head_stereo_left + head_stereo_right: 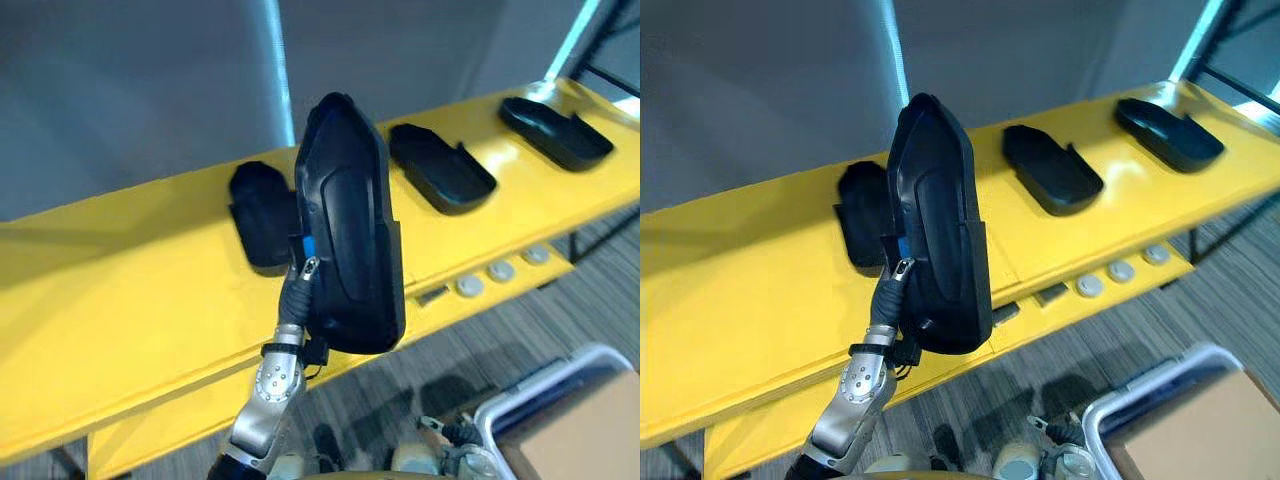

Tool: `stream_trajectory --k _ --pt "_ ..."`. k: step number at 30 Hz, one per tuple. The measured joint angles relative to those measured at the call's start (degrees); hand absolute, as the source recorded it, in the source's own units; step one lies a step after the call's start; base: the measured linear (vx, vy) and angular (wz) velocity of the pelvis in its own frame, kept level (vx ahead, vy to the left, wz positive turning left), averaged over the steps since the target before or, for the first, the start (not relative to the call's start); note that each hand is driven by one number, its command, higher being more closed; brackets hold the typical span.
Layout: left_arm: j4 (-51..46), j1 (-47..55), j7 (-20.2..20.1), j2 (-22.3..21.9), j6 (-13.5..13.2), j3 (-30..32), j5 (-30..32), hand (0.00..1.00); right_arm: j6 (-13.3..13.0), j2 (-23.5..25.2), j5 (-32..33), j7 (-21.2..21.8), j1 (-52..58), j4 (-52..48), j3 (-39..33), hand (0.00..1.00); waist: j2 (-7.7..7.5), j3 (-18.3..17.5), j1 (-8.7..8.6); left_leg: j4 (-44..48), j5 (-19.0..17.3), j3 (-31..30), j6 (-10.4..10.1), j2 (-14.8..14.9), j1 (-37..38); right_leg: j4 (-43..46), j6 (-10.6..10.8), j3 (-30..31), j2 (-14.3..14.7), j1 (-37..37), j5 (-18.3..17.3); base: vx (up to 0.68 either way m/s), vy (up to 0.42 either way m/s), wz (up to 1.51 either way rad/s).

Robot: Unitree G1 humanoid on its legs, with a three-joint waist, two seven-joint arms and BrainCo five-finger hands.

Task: Walk over and take plastic housings, then place them on the shelf

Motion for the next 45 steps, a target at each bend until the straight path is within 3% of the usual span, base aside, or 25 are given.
stream_trajectory --k 2,4,12,16,17,18,19,21,22,24,25,26,27,28,29,31,32,33,34,36,37,39,40,42,45 --pt "0.0 1.7 0.5 -0.2 -0.4 2.6 0.0 1.00 0.2 0.1 0.6 0.1 1.1 0.2 0.0 0.00 -0.40 -0.4 0.11 0.3 -1.3 -0.3 -1.7 -0.3 0.4 -2.7 0.2 -0.4 -0.9 1.7 5.7 0.21 -0.120 0.67" --pt "-0.2 3.7 0.5 -0.2 -0.5 4.5 -0.1 1.00 0.3 0.0 1.1 0.1 1.3 0.2 -0.3 0.00 0.59 -0.6 0.28 0.9 -1.7 1.3 -3.0 1.5 0.1 -5.9 0.3 -3.0 0.2 3.7 7.5 0.24 -0.137 0.42" --pt "-0.9 7.6 -1.7 -0.6 -0.5 3.8 -0.3 1.00 0.2 1.4 1.1 0.2 1.8 0.1 -0.3 0.00 -0.85 -2.0 2.93 1.5 -0.7 2.6 -4.3 3.1 2.7 -11.2 -0.3 -6.6 2.1 11.0 7.9 0.18 -0.091 0.28" --pt "-4.1 7.5 -2.2 -0.7 -0.5 4.0 -0.6 1.00 0.3 1.7 1.1 0.1 1.8 0.1 -0.1 0.00 -1.55 -1.9 3.27 10.1 -1.1 3.7 -5.0 3.7 -2.1 -10.6 -0.3 -9.7 0.8 11.4 7.9 0.09 -0.021 0.52" --pt "-4.5 7.4 -2.2 -0.7 -0.5 4.5 -0.9 1.00 0.3 1.7 1.1 0.1 1.6 0.2 -0.1 0.00 -2.24 -1.6 3.28 15.0 -2.2 5.1 -6.8 4.7 -4.4 -9.8 -0.8 -10.1 -0.1 11.3 8.2 0.05 0.012 0.31" --pt "-4.5 7.1 -2.2 -0.5 -0.5 5.3 -1.0 1.00 0.3 1.5 1.1 0.0 1.4 0.4 -0.1 0.00 -2.41 -1.5 3.23 20.5 -4.6 7.2 -6.8 6.8 -7.5 -9.6 -0.8 -10.1 -0.4 11.3 8.2 0.06 0.040 0.23" --pt "-4.5 7.1 -2.1 -0.8 -0.6 6.1 -1.4 1.00 0.3 1.4 1.1 0.0 0.8 0.9 0.0 0.00 -2.44 -1.5 3.11 27.6 -8.6 11.2 -3.5 12.7 -10.2 -9.1 -0.9 -10.7 -1.0 11.3 8.1 0.04 0.061 0.09" --pt "-4.5 7.1 -2.1 -1.5 -0.6 6.2 -2.2 1.00 0.3 0.2 1.0 -0.1 0.8 1.9 0.1 0.00 -2.68 -1.4 2.93 30.9 -9.5 11.4 -4.2 18.7 -12.1 -8.2 -0.9 -10.9 -3.1 11.4 8.1 0.09 0.201 0.00" --pt "-4.5 7.1 -2.2 -2.0 -0.7 6.0 -2.6 1.00 0.6 -0.6 1.0 -0.6 1.4 2.3 0.0 0.00 -2.71 -1.4 2.27 29.3 -8.5 9.9 -5.9 22.6 -12.6 -7.0 -0.8 -10.9 -5.3 11.4 8.1 0.11 0.307 0.04" --pt "-4.5 6.8 -2.2 -2.0 -0.7 5.7 -2.6 1.00 0.7 -1.0 1.0 -1.1 1.9 2.5 -0.1 0.00 -2.70 -1.4 1.62 24.8 -6.3 4.9 -9.0 23.9 -12.8 -5.7 0.2 -10.8 -7.5 11.4 7.9 0.13 0.433 0.06" --pt "-4.5 6.3 -2.2 -2.1 -0.7 4.9 -3.0 1.00 0.7 -1.4 0.9 -1.2 2.0 3.2 -0.1 0.00 -1.70 -2.0 1.52 18.3 -1.8 -0.8 -12.1 24.2 -12.7 -5.3 2.3 -10.8 -8.3 11.2 8.2 0.14 0.493 0.05" --pt "-4.5 6.1 -2.2 -2.2 -0.7 4.5 -3.1 1.00 0.7 -1.6 0.9 -1.3 2.0 3.7 -0.2 0.00 -1.07 -2.4 1.49 16.3 1.2 -2.5 -12.5 24.1 -12.4 -5.4 3.3 -10.9 -8.6 11.2 8.4 0.16 0.573 0.06" --pt "-4.4 5.5 -2.2 -2.3 -0.8 3.7 -3.1 1.00 0.8 -1.9 0.7 -1.3 1.9 5.5 -0.4 0.00 -0.37 -3.2 1.35 15.7 -1.2 -4.4 -18.4 23.1 -12.4 -5.8 6.1 -10.8 -10.2 11.4 9.0 0.14 0.587 0.15" --pt "-3.9 3.7 -2.2 -0.1 -0.8 3.3 -3.2 1.00 1.1 0.9 0.1 -1.1 0.6 7.1 -0.8 0.00 -4.24 -2.8 1.43 20.3 -2.4 -3.4 -15.9 20.0 -14.6 -6.2 7.8 -9.9 -14.1 10.8 12.3 0.11 0.565 0.09" --pt "-3.8 3.5 -2.2 0.6 -0.8 3.4 -3.2 1.00 1.1 1.6 -0.4 -1.0 0.3 7.1 -1.3 0.00 -4.62 -2.7 1.73 21.8 -3.3 -2.9 -14.9 19.6 -15.4 -6.4 7.2 -9.5 -14.6 10.3 14.2 0.04 0.619 -0.09" --pt "-3.6 3.5 -0.8 2.0 -0.8 4.9 -3.0 1.00 1.4 1.4 -1.6 -1.4 -1.8 6.9 -0.9 0.00 -3.73 -2.4 3.17 22.5 -6.1 1.6 -11.0 19.1 -14.8 -7.0 -6.5 -10.7 -15.6 6.8 24.3 0.01 0.514 -0.59" --pt "-3.5 3.5 -0.6 2.1 -0.8 5.4 -3.0 1.00 1.4 1.4 -1.6 -1.5 -2.4 6.9 -0.2 0.00 -3.61 -2.3 3.27 21.4 -6.2 2.7 -10.2 18.9 -13.9 -5.3 -6.9 -10.9 -15.4 6.0 22.8 0.01 0.391 -0.51" --pt "-2.7 3.1 -0.1 2.1 -0.8 5.8 -2.9 1.00 1.4 1.9 -1.9 -1.4 -2.9 6.6 0.6 0.00 -3.67 -2.3 2.89 19.4 -5.4 3.0 -8.9 17.7 -12.5 -0.8 -3.9 -9.9 -14.0 4.9 16.9 0.01 0.479 -0.13" --pt "-1.6 2.9 0.2 2.1 -0.7 5.2 -2.9 1.00 1.0 2.6 -2.0 -1.2 -3.0 6.3 1.0 0.00 -3.35 -2.1 2.57 15.0 -4.3 3.8 -7.2 16.0 -8.6 5.5 -1.3 -6.1 -8.0 4.3 9.5 0.00 0.434 0.01" --pt "-1.6 2.7 0.2 2.0 -0.8 4.1 -2.7 1.00 0.8 2.8 -1.9 -1.0 -3.1 6.2 1.9 0.00 -3.12 -2.0 2.47 10.9 -3.0 4.3 -5.9 13.7 -5.2 9.0 -0.9 -4.2 -1.7 4.3 4.5 -0.03 0.252 0.15" --pt "-2.0 2.5 0.0 1.1 -1.0 3.1 -2.0 1.00 0.6 2.7 -1.7 -1.0 -3.2 6.2 2.3 0.00 -3.23 -2.1 2.03 8.2 -2.1 4.1 -4.9 10.8 -3.8 7.8 -0.9 -3.7 3.5 4.3 1.9 -0.06 0.182 0.25" --pt "-2.4 2.6 0.0 -0.6 -1.2 2.7 -1.6 1.00 0.7 2.4 -1.3 -1.0 -3.2 6.2 2.6 0.00 -3.75 -2.4 1.89 7.0 -1.5 4.1 -4.1 7.5 -3.9 2.8 -3.7 -4.7 4.9 4.7 1.0 -0.06 0.165 0.23" --pt "-2.4 2.9 0.0 -1.9 -1.2 2.8 -1.1 1.00 0.8 1.9 -1.1 -1.0 -3.3 6.0 2.5 0.00 -2.71 -2.1 1.71 6.4 -1.4 4.1 -3.8 5.7 -4.4 -2.2 -4.4 -4.4 4.5 6.5 -0.1 -0.09 0.174 0.11" --pt "-2.4 3.2 0.0 -2.0 -1.0 3.0 -0.7 1.00 0.9 1.8 -0.7 -1.0 -3.6 5.4 2.4 0.00 -1.17 -1.5 1.70 4.5 -0.1 3.6 -3.8 5.5 -4.1 -6.8 -3.9 -4.4 5.6 7.9 1.7 -0.07 0.106 0.05" --pt "-3.2 4.7 -0.5 -2.0 -0.8 3.8 -0.2 1.00 1.2 2.7 -0.7 -1.0 -2.4 4.2 2.4 0.00 -1.98 -1.8 2.75 -0.7 2.9 4.6 -3.7 5.5 -0.8 -11.9 -4.1 -3.9 7.0 10.6 5.0 -0.06 0.011 -0.18"
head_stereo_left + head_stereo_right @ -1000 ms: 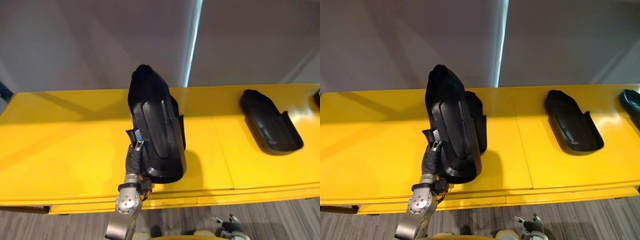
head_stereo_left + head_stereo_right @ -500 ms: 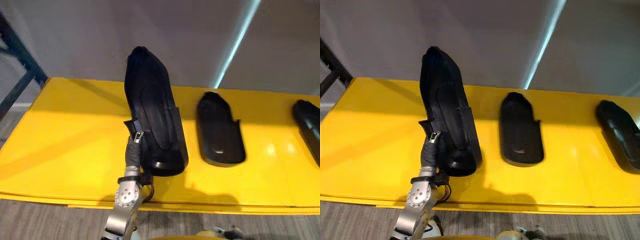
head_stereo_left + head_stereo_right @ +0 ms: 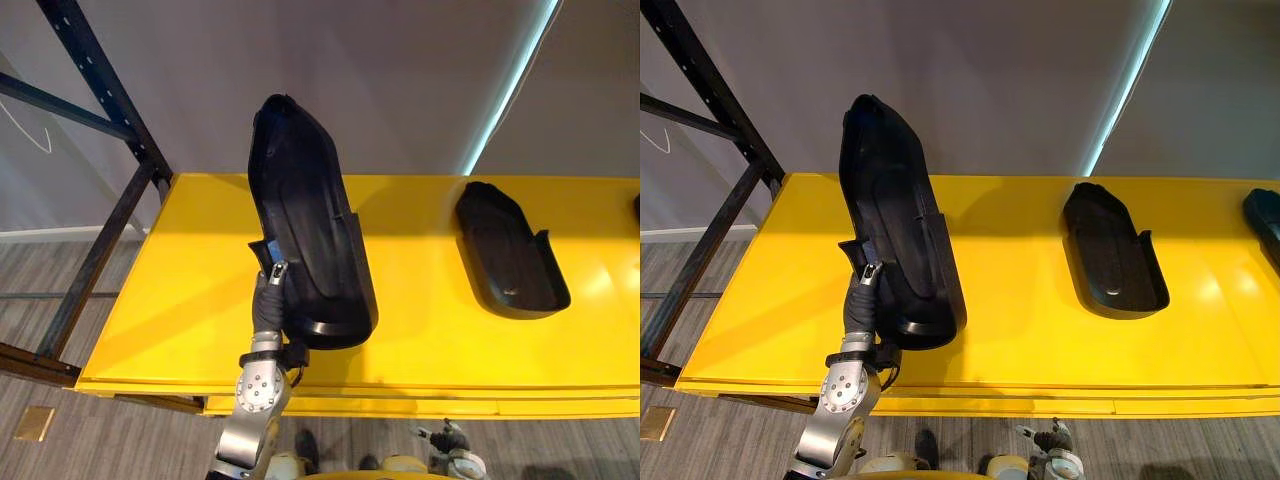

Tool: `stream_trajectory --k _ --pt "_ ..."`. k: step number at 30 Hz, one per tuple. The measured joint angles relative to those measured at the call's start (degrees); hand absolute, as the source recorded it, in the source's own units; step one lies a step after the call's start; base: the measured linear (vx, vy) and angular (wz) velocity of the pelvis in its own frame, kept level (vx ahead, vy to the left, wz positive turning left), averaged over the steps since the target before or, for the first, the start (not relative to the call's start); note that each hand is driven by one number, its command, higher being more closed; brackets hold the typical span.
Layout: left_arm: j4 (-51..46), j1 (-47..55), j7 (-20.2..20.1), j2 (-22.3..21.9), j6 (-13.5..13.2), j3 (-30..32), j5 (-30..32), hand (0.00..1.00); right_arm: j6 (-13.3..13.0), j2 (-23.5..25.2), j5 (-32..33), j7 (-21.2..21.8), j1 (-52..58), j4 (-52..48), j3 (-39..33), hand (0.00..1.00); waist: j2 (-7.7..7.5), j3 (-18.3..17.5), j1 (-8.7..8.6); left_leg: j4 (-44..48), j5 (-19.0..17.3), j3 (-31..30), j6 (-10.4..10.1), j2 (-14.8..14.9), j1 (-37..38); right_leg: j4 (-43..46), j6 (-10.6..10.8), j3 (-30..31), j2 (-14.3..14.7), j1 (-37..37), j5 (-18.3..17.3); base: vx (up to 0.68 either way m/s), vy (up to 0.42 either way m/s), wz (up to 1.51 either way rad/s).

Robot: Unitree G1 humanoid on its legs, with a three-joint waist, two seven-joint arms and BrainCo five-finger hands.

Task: Walk over and take plastic housings, then place them on the shelf

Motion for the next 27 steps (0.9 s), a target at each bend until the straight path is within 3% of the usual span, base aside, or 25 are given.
stream_trajectory --k 3,6,9,20,24,25,27 --pt "-0.3 0.5 -0.5 0.0 0.3 1.0 1.4 1.00 0.0 0.7 0.0 0.0 1.2 -0.3 -0.1 0.00 -1.41 -0.9 0.45 -3.8 1.8 1.1 -0.3 -0.1 1.7 -1.4 -0.1 0.9 0.6 0.4 1.3 -0.05 -0.031 -0.14" --pt "-0.3 0.5 -0.6 0.0 0.9 2.6 4.4 1.00 0.0 1.2 0.0 0.0 1.6 -0.8 -0.4 0.00 -1.54 -1.0 0.48 -6.3 3.1 1.8 -0.3 -0.2 3.0 -3.2 0.1 2.0 1.3 0.9 2.7 -0.01 0.002 -0.18" --pt "1.6 0.3 -0.5 0.8 2.3 5.4 8.2 1.00 0.2 1.8 0.0 0.1 2.3 -2.4 -0.8 0.00 -1.12 -1.1 0.18 -10.2 5.3 2.3 0.1 -0.7 5.8 -4.6 0.5 2.3 1.6 2.4 3.5 -0.02 0.030 -0.08" --pt "18.3 -8.6 1.1 4.0 10.0 14.9 21.1 1.00 0.4 1.1 -1.1 1.4 2.3 -2.3 -1.7 0.00 1.31 -1.7 -0.03 -10.4 5.1 1.8 -0.3 -0.7 6.1 -7.9 0.9 2.2 2.1 3.7 5.0 -0.04 0.019 0.02" --pt "20.4 -11.9 1.1 5.0 10.6 16.2 23.7 1.00 0.4 1.1 -2.1 1.7 1.9 -2.3 -1.7 0.00 1.30 -1.7 -0.87 -10.4 5.1 1.8 -0.3 -0.8 5.8 -8.5 0.6 2.4 2.2 3.6 5.5 0.02 0.005 -0.01" --pt "20.7 -12.8 1.1 5.1 11.0 16.5 24.4 0.00 0.4 1.1 -2.3 2.3 1.8 -2.3 -1.7 0.00 1.30 -1.7 -1.12 -10.4 5.1 1.8 -0.3 -0.8 5.6 -9.0 0.6 2.4 2.2 3.6 5.8 0.04 0.010 -0.02" --pt "21.7 -14.5 1.2 5.4 11.7 16.7 25.1 0.00 0.4 1.0 -2.6 2.6 1.7 -2.2 -1.7 0.00 1.28 -1.7 -1.15 -10.4 5.1 2.1 -0.3 -0.8 5.4 -9.4 0.7 2.8 2.3 3.5 6.0 0.04 0.007 -0.08"
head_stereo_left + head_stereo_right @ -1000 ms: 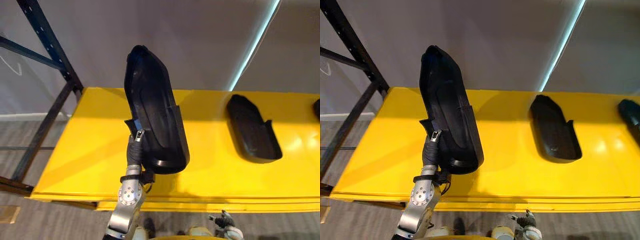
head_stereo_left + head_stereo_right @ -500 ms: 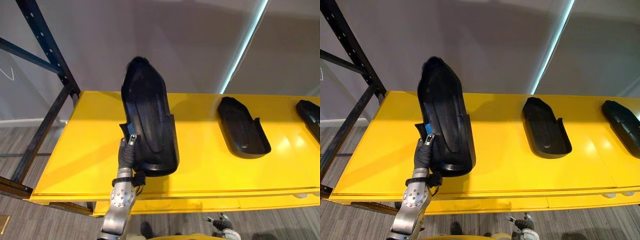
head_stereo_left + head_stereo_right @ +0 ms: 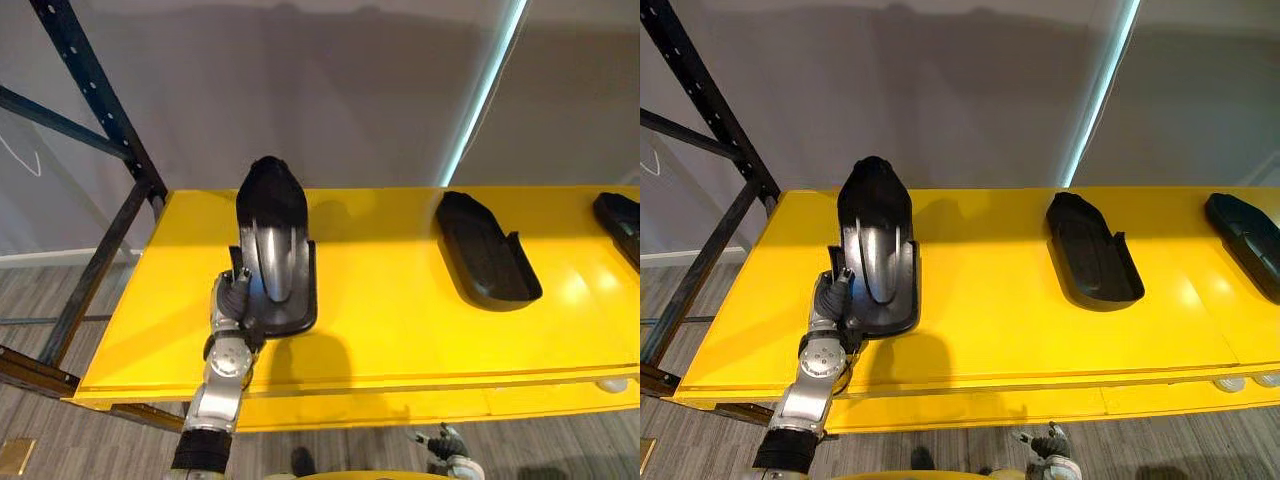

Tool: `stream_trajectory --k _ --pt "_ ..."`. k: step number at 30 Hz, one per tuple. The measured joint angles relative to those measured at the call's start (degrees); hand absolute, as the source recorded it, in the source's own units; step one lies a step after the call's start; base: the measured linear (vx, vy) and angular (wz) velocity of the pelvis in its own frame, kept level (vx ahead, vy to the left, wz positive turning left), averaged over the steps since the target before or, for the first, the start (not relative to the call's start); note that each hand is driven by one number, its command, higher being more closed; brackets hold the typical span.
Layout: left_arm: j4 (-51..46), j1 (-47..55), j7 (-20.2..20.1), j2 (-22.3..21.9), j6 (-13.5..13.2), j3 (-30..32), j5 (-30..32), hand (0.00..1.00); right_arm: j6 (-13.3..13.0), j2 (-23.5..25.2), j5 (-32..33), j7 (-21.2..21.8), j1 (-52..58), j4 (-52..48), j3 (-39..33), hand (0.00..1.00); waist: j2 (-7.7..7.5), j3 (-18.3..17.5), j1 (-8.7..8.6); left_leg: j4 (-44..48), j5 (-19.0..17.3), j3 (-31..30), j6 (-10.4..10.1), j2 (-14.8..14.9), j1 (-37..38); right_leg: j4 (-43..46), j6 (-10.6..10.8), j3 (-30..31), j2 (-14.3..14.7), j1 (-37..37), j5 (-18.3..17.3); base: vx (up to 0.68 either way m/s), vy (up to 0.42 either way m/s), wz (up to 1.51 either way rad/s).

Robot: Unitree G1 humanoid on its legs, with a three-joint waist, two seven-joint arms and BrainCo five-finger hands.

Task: Walk over and take plastic housings, then place them on the shelf

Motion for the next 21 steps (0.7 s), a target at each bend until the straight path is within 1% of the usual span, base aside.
stream_trajectory --k 2,8,12,16,21 --pt "2.2 -1.4 0.8 0.0 0.5 1.1 1.8 0.00 0.0 0.0 -0.2 0.1 -0.3 0.3 0.0 0.00 0.00 0.0 -0.18 0.0 0.2 0.6 0.3 0.0 0.1 -0.4 0.0 0.7 0.1 0.0 0.2 0.05 0.003 -0.17" --pt "5.1 -4.4 2.3 -0.1 1.4 2.8 1.9 0.00 0.1 0.2 -0.8 0.1 -0.6 0.5 -0.1 0.00 0.01 0.0 -0.38 0.0 0.2 1.0 0.3 0.1 0.1 -1.6 -0.4 1.3 0.4 0.3 0.9 0.04 -0.012 -0.07" --pt "6.3 -4.9 3.6 -0.2 1.6 3.8 1.7 0.00 0.8 0.3 -0.8 0.2 -1.0 0.5 -0.1 0.00 -0.06 0.0 -1.00 0.0 0.2 1.3 0.3 0.4 0.1 -1.7 -0.6 1.7 0.7 0.3 1.1 -0.01 -0.013 -0.05" --pt "6.3 -4.8 4.9 -1.1 1.6 4.2 -0.9 0.00 1.1 0.3 -0.9 0.8 -1.1 0.5 -0.4 0.00 -0.25 0.2 -1.15 0.0 0.2 1.8 0.3 0.5 0.5 -1.8 -0.5 2.2 0.7 0.5 1.3 -0.02 0.003 -0.06" --pt "4.6 -4.0 6.0 -2.7 0.9 4.4 -4.3 0.00 1.1 0.6 -0.9 1.0 -1.2 0.5 -0.3 0.00 -0.76 0.6 -1.05 -0.1 -0.1 2.0 -0.1 0.4 1.1 -2.2 -0.3 2.5 0.6 1.2 1.4 -0.01 0.006 -0.01"
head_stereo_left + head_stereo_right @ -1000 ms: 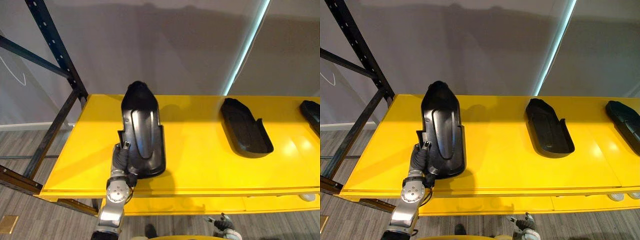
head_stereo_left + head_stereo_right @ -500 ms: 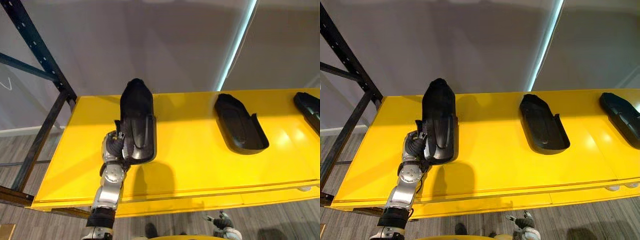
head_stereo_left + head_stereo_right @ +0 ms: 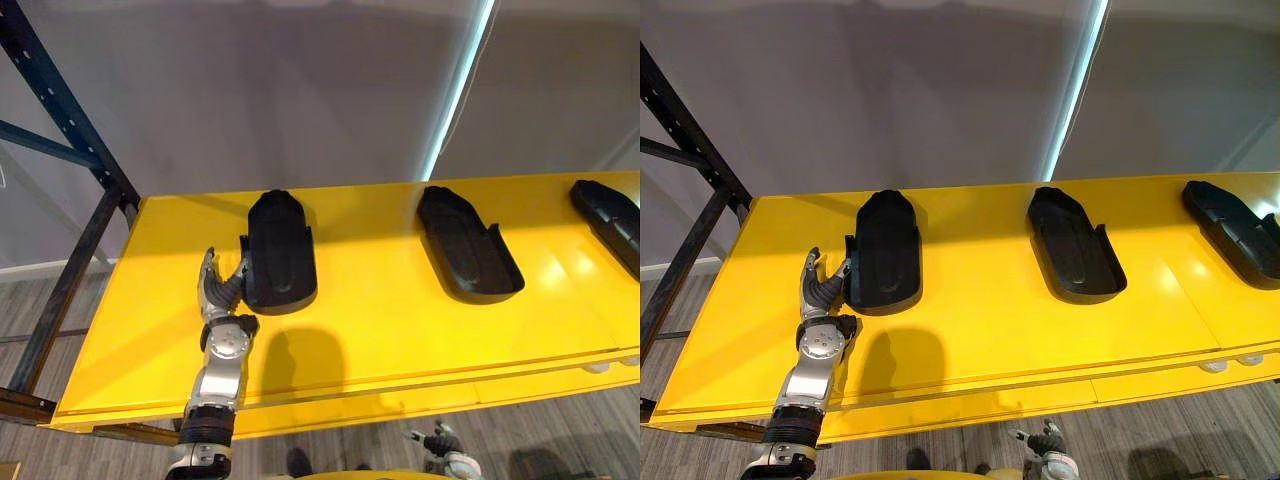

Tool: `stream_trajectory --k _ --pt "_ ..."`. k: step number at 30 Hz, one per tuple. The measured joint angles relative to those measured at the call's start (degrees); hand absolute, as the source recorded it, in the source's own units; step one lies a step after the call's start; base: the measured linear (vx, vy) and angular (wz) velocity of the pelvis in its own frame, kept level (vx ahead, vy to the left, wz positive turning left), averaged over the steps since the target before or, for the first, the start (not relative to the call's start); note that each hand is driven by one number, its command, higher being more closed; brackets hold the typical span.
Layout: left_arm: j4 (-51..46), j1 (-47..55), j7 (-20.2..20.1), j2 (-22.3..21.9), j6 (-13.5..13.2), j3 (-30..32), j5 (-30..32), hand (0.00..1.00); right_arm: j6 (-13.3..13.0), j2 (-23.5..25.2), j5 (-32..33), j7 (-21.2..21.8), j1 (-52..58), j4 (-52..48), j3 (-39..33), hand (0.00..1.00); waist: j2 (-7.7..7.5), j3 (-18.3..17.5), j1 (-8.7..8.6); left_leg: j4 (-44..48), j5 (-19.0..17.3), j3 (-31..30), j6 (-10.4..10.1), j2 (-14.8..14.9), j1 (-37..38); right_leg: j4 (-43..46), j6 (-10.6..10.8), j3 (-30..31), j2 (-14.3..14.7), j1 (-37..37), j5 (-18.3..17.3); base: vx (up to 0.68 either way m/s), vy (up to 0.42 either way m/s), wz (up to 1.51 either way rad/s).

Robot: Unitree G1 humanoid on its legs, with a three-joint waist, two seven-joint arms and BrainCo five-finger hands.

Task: Walk over and take plastic housings, then place them on the shelf

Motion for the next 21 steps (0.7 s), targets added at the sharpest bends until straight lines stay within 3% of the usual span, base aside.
stream_trajectory --k 5,8,9,13,21 --pt "-7.6 3.5 0.1 -1.0 -0.9 -2.7 -0.5 0.00 -0.1 0.1 0.2 0.0 0.0 0.0 0.0 0.00 -0.30 0.2 0.31 0.0 -0.1 -0.1 0.1 -0.1 0.0 0.0 0.1 -0.1 -0.1 0.0 0.0 0.00 0.004 0.01" --pt "-17.3 6.4 0.1 -1.0 -2.3 -6.0 1.2 0.00 -0.5 -0.1 0.3 0.0 0.4 0.0 0.0 0.00 -0.29 0.2 0.80 0.0 -0.1 -0.4 0.1 -0.2 -0.5 0.2 0.2 -0.2 -0.2 -0.2 0.1 0.02 0.014 0.04" --pt "-22.2 8.3 0.0 -0.9 -3.8 -7.3 2.3 1.00 -0.6 -0.2 0.6 0.0 0.4 0.1 0.0 0.00 -0.28 0.2 0.92 0.0 0.0 -0.5 0.2 -0.2 -0.9 0.3 0.2 -0.3 -0.3 -0.3 0.1 0.03 0.008 0.03" --pt "-31.9 14.7 -0.4 -0.9 -7.6 -10.2 4.1 1.00 -1.7 -0.5 1.4 0.0 0.4 1.7 0.0 0.00 -0.28 0.2 1.33 0.0 0.1 -0.6 0.4 -0.2 -1.0 0.5 0.2 -0.5 -0.3 -0.4 0.1 0.01 0.002 0.01" --pt "-34.5 22.1 -4.6 -0.9 -10.9 -14.1 5.2 1.00 -2.1 -0.8 1.4 0.0 1.0 1.7 0.1 0.00 -0.12 0.1 2.70 0.0 -0.4 -1.0 0.0 0.0 -1.0 1.0 0.2 -0.9 -0.1 -0.5 0.1 0.00 0.000 0.03"
